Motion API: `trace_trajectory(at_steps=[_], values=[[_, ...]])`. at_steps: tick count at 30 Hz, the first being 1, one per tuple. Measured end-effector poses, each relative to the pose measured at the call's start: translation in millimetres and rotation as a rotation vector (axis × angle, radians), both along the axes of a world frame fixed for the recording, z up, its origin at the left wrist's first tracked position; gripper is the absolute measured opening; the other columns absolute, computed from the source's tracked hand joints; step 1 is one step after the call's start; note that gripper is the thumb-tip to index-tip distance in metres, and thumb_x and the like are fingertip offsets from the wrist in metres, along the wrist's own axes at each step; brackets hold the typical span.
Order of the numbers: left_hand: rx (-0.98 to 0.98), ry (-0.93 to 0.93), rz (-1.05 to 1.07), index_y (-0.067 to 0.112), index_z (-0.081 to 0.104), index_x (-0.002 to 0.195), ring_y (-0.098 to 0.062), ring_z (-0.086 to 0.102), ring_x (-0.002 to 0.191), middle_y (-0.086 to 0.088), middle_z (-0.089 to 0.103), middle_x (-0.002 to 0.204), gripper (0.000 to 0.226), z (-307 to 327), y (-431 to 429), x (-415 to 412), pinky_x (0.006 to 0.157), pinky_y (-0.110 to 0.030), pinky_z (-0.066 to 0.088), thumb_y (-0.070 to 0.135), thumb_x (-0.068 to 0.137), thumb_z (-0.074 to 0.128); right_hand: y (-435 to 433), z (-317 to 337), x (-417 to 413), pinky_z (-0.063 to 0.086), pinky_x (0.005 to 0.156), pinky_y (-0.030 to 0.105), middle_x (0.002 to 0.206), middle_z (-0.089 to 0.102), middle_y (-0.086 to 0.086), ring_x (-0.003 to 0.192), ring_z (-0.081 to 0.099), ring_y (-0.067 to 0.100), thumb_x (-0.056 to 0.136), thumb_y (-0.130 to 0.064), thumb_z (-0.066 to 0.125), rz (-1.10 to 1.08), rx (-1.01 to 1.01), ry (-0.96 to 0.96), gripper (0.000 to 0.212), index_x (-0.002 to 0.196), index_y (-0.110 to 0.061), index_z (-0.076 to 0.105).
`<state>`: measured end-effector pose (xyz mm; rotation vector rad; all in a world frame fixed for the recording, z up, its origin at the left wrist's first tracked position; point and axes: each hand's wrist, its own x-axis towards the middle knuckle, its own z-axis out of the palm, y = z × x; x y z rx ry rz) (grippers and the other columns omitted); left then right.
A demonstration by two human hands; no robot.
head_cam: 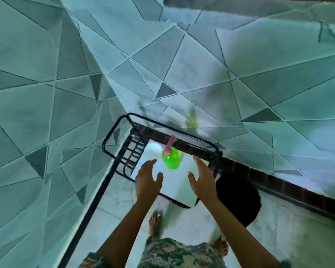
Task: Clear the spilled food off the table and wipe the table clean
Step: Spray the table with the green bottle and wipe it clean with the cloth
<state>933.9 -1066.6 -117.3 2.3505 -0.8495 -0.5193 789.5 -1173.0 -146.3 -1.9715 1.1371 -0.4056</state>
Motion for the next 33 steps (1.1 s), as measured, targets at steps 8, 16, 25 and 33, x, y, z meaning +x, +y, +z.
trace_trajectory(at_steps=[8, 16, 25, 33], values=[[-0.059, 0.12, -0.047, 0.014, 0.055, 0.125, -0.026, 0.056, 0.113, -0.005, 0.059, 0.125, 0.051, -51.9, -4.8, 114.7, 0.09, -0.046, 0.049, 0.031, 0.077, 0.053, -24.8, -57.0, 95.7, 0.028, 0.108, 0.035, 0.153, 0.023, 0.014, 0.141, 0.025, 0.028, 0.071, -0.024, 0.079, -0.057, -0.006, 0.185, 0.1, 0.146, -0.001, 0.017], [-0.061, 0.117, -0.129, 0.009, 0.057, 0.122, -0.028, 0.056, 0.109, -0.009, 0.06, 0.12, 0.046, -134.0, -41.1, 168.7, 0.091, -0.043, 0.048, 0.024, 0.078, 0.056, -60.6, -129.2, 157.0, 0.043, 0.096, 0.056, 0.145, 0.039, -0.003, 0.111, 0.052, 0.025, 0.06, -0.054, 0.079, -0.113, 0.109, -0.209, 0.102, 0.142, -0.019, 0.029], [-0.105, 0.177, -0.16, 0.007, 0.061, 0.116, -0.021, 0.055, 0.108, -0.007, 0.06, 0.118, 0.044, -122.9, -57.4, 168.9, 0.093, -0.036, 0.045, 0.031, 0.079, 0.052, -51.0, -108.1, 162.4, 0.047, 0.068, 0.029, 0.124, 0.05, -0.006, 0.079, 0.054, 0.01, 0.072, -0.008, 0.067, -0.248, 0.138, -0.539, 0.057, 0.125, -0.012, 0.044], [-0.19, 0.23, -0.201, 0.013, 0.064, 0.111, -0.014, 0.056, 0.089, -0.007, 0.063, 0.108, 0.024, -32.0, -70.8, 158.6, 0.075, -0.006, 0.041, 0.009, 0.087, 0.06, -18.3, 8.4, 147.4, 0.052, 0.071, 0.029, 0.118, 0.053, -0.013, 0.093, 0.062, 0.025, 0.069, -0.016, 0.054, -0.341, 0.021, -0.738, 0.071, 0.132, -0.044, 0.036]])
